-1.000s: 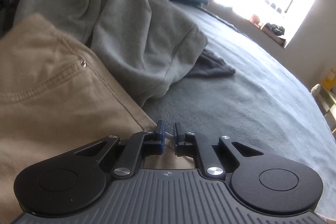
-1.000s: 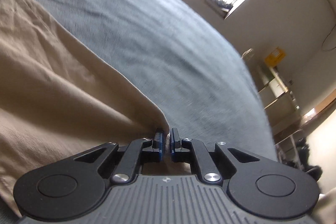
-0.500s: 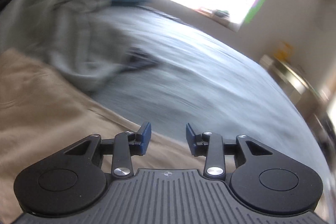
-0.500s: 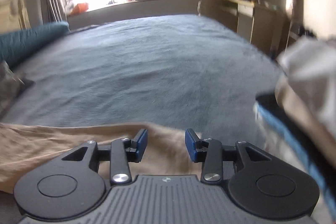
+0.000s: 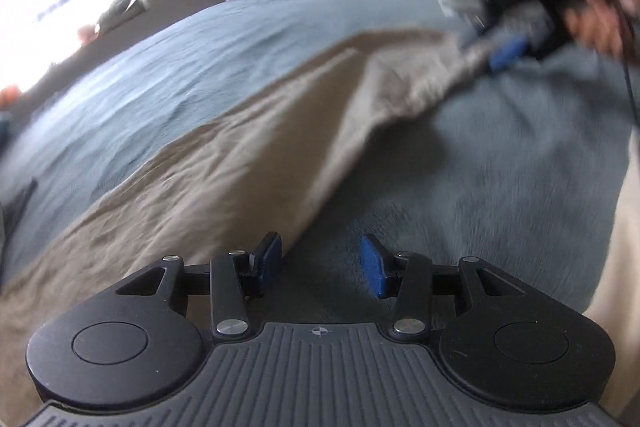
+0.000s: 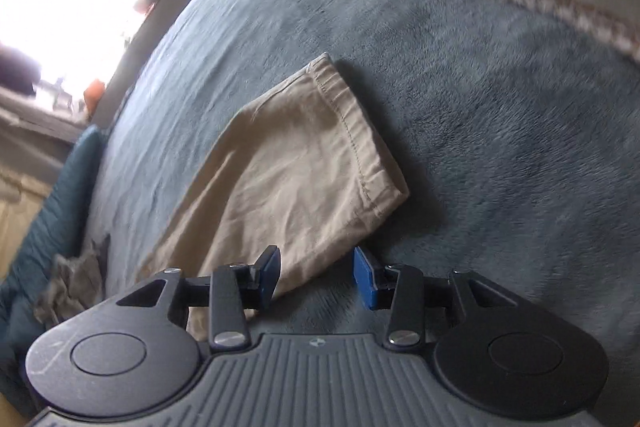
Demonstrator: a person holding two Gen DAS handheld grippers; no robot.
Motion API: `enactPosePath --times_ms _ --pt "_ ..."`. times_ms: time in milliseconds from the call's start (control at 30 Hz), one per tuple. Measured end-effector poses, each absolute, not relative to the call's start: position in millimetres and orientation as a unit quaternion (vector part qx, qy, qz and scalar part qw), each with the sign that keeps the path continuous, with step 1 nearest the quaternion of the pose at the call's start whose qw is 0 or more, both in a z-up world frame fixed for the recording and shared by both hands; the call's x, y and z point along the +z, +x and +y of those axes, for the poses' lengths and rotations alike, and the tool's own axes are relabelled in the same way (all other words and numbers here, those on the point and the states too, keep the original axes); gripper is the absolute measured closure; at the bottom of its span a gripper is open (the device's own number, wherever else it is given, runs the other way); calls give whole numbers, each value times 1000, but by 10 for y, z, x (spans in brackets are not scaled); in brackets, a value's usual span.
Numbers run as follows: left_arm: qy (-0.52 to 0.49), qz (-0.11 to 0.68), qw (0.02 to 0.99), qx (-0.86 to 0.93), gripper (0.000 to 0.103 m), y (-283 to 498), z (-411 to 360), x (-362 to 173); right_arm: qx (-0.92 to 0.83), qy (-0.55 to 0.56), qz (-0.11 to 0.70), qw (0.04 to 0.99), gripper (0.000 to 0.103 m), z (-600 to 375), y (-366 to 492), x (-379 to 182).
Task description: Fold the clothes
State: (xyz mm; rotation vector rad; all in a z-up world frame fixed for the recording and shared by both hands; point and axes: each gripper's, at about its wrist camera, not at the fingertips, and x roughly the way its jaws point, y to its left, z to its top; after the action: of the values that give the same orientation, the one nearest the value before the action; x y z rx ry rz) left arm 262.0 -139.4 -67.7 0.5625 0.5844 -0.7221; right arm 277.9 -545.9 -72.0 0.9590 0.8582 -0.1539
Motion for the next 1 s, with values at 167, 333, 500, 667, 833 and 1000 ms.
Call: enactPosePath --times_ms 167,333,500,667,833,1000 --pt "291 241 863 -336 59 2601 -1472 -733 -88 436 355 822 84 -5405 2850 -794" --pt "352 198 856 -322 77 2448 -1671 -786 -70 337 309 887 95 -5228 2880 -487" --pt "329 195 862 -333 98 2386 -1670 -686 -62 232 304 922 96 -5056 2766 -56" --pt "247 263 853 -377 100 2534 -1558 -615 -94 223 353 904 97 -5130 2672 -259" --pt "158 337 838 -398 100 2770 -1479 -683 -132 212 394 885 98 -5222 2617 -680" --pt "89 345 837 -415 93 2776 -1372 -603 -150 94 371 911 78 -4912 2428 -427"
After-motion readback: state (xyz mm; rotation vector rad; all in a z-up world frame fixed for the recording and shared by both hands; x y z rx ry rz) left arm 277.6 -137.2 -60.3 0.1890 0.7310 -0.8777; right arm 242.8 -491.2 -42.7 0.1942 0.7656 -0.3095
